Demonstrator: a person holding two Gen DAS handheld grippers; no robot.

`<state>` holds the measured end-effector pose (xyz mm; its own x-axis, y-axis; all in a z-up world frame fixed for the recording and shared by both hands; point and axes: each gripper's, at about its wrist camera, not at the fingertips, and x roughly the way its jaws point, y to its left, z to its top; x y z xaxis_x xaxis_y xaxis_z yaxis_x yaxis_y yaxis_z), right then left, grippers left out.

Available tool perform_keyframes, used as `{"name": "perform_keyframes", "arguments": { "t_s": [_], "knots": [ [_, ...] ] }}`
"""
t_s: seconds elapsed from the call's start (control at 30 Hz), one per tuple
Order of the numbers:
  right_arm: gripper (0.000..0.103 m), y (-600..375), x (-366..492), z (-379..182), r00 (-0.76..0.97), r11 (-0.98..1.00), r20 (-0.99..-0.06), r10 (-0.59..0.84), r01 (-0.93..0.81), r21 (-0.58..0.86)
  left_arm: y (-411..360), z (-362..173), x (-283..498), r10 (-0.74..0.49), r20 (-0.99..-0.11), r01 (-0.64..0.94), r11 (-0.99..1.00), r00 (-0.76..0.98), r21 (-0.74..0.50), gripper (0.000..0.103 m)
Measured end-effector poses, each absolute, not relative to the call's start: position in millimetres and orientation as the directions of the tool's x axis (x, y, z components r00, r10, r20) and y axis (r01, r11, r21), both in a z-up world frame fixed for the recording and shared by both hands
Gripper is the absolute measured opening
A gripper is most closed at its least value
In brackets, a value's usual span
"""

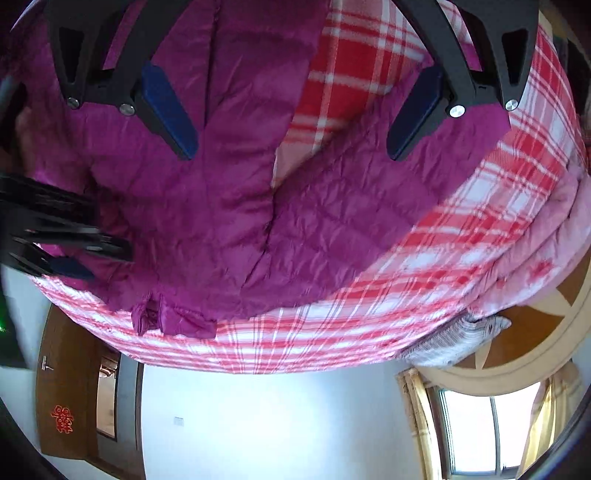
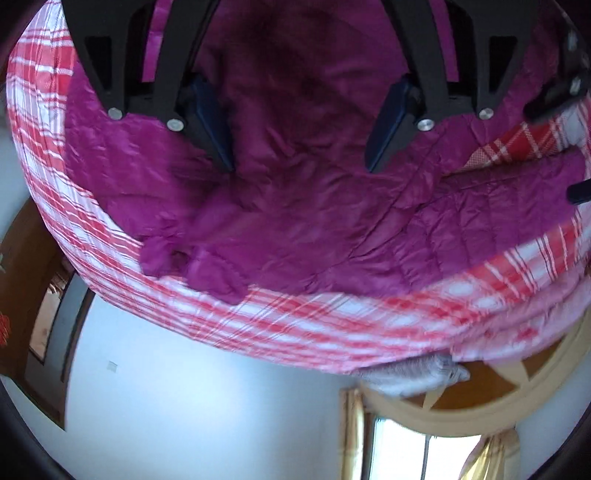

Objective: Fold large clothes
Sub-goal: 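Carry the held sleeve across the jacket body and lay it down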

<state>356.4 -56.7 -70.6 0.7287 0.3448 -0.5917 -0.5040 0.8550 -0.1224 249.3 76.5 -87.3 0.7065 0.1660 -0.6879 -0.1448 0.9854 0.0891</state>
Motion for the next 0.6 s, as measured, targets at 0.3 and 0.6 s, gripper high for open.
{"name": "perform_keyframes", "arguments": {
  "t_s": [0.3, 0.6],
  "knots": [
    [0.076, -158.1, 353.7, -37.8, 0.792, 0.924, -0.492, 0.363, -0.376, 0.076, 34.4, -70.7, 278.3, 0.125, -0.664, -0.095, 0.992, 0.737, 0.081, 0.102],
    [0.056, -225.5, 387.1, -52.9, 0.848, 0.987, -0.505, 0.162, -0.147, 0.069, -10.7, -68.4, 317.7, 0.14, -0.625, -0.054, 0.986, 0.768, 0.155, 0.102]
  ]
}}
